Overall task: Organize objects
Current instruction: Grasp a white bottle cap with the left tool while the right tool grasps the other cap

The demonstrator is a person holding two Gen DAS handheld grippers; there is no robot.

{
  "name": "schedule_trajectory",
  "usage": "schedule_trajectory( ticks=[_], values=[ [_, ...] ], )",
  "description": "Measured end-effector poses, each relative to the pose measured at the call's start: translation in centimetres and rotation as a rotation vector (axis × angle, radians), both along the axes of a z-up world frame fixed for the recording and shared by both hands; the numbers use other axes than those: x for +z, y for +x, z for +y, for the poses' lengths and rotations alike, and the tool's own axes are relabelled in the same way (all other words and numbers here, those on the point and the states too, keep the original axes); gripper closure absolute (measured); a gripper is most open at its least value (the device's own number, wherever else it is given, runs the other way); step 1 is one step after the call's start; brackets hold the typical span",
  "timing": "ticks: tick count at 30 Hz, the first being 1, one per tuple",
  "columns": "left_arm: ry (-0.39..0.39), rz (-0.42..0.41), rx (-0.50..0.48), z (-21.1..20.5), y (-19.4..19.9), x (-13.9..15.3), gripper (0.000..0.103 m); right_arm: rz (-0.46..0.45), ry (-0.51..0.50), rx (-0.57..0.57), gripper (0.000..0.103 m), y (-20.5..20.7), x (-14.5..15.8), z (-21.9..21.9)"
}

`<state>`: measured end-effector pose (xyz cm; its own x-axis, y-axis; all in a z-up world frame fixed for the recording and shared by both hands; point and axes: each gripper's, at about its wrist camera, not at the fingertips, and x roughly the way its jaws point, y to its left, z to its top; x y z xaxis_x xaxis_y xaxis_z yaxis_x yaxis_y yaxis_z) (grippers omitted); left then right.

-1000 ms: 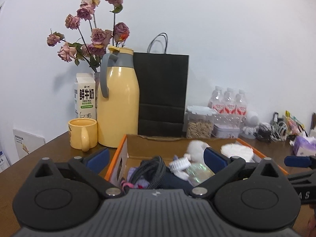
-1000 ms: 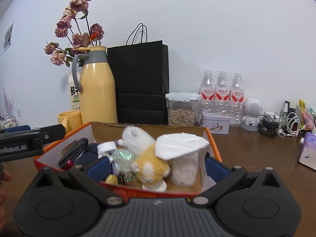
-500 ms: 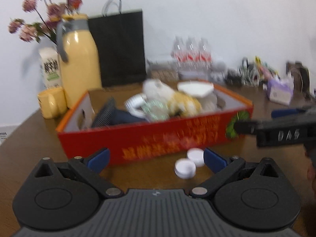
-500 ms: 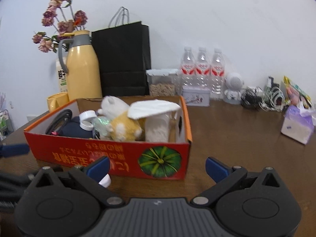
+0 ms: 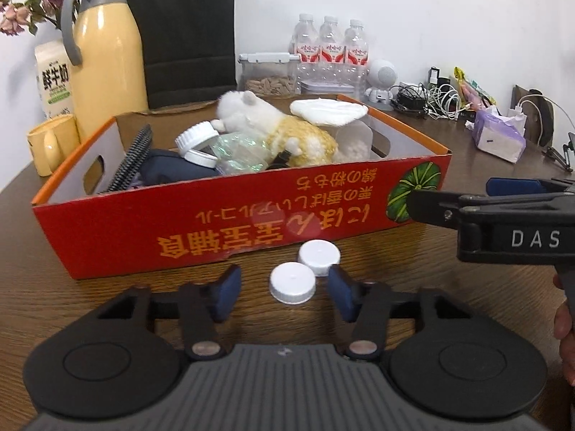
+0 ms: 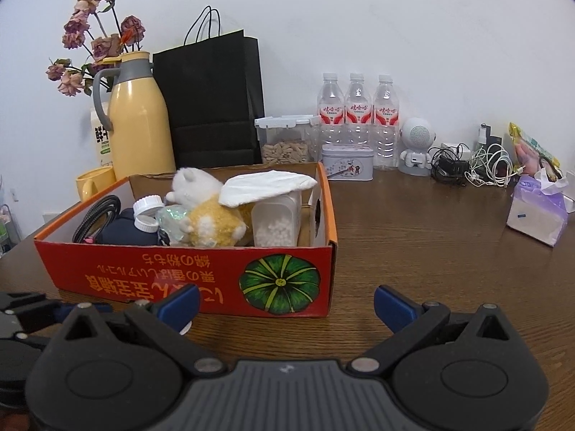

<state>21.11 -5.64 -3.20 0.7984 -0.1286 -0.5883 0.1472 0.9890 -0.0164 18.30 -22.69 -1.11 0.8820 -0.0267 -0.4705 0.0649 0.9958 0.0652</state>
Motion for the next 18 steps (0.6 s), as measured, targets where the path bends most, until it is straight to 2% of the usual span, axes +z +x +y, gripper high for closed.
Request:
schedule_trajectory(
  ticks=[1, 6, 18],
  values=[
    [-0.007, 0.006, -0.008, 0.0, 0.1, 0.0, 0.076, 0.001, 0.0, 0.001, 0.0, 0.0, 0.0, 0.0],
    [-0.032, -0.034, -0.022, 0.4, -0.5, 0.3, 0.075, 0.002, -0.001, 0.002, 0.0, 0.1, 0.0, 0.0],
    [-0.064, -0.102, 0.078, 3.5, -1.0, 1.3, 0.075, 0.026, -0.016, 0.016, 0.0, 0.4, -0.4, 0.4]
  ],
)
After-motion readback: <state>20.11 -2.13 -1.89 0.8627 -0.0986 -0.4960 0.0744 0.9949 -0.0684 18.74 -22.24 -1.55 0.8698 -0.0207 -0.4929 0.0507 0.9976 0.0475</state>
